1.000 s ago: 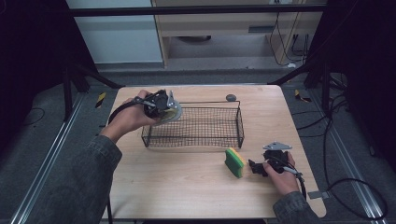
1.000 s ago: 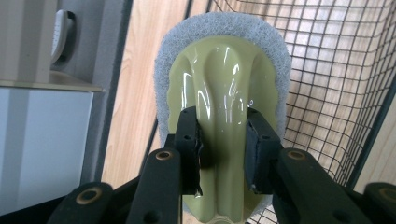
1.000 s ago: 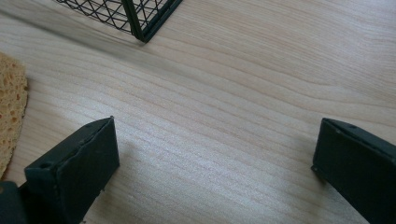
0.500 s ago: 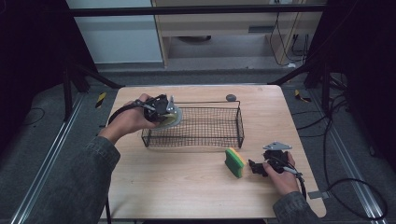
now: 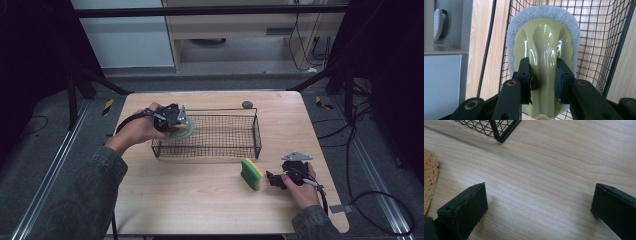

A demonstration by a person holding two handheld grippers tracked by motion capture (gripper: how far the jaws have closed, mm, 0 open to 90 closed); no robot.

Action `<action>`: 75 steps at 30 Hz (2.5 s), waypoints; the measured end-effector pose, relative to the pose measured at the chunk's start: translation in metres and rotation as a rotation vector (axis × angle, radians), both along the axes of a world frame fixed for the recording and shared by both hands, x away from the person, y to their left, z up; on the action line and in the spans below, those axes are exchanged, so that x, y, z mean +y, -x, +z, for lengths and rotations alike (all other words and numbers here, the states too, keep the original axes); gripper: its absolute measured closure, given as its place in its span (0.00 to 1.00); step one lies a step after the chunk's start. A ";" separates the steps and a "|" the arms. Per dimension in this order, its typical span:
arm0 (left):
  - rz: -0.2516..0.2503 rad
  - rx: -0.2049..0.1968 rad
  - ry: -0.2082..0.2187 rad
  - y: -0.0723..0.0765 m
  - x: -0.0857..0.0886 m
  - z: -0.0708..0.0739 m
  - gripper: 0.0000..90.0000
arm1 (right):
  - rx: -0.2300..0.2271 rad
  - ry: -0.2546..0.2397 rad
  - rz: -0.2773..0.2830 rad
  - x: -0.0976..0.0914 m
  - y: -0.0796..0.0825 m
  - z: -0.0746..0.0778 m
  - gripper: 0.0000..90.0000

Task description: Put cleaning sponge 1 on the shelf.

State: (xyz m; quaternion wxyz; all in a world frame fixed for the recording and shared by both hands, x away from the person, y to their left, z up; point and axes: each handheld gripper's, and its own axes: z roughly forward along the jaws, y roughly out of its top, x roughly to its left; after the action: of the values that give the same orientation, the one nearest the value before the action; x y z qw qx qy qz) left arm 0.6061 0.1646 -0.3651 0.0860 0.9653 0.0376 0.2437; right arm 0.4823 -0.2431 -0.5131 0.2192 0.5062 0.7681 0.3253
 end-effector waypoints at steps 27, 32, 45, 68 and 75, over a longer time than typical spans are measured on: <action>0.020 0.054 -0.004 -0.005 0.005 -0.025 0.78 | -0.002 -0.002 -0.005 0.000 0.000 0.000 0.01; 0.021 0.064 -0.006 -0.005 0.006 -0.029 0.78 | -0.003 0.001 -0.004 0.000 0.000 0.000 0.01; 0.024 0.092 -0.020 -0.008 0.001 -0.041 0.77 | -0.003 0.000 -0.006 0.000 0.000 0.000 0.01; 0.052 0.139 -0.007 -0.014 -0.007 -0.054 0.77 | -0.001 -0.001 -0.006 0.000 0.001 0.000 0.01; 0.050 0.135 0.010 -0.011 -0.007 -0.051 0.75 | -0.002 0.001 -0.005 0.000 0.000 0.000 0.01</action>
State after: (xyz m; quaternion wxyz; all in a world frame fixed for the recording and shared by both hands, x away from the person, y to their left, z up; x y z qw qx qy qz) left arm 0.6176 0.1573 -0.4157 0.0819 0.9779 0.0686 0.1800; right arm 0.4819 -0.2428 -0.5131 0.2211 0.5077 0.7666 0.3250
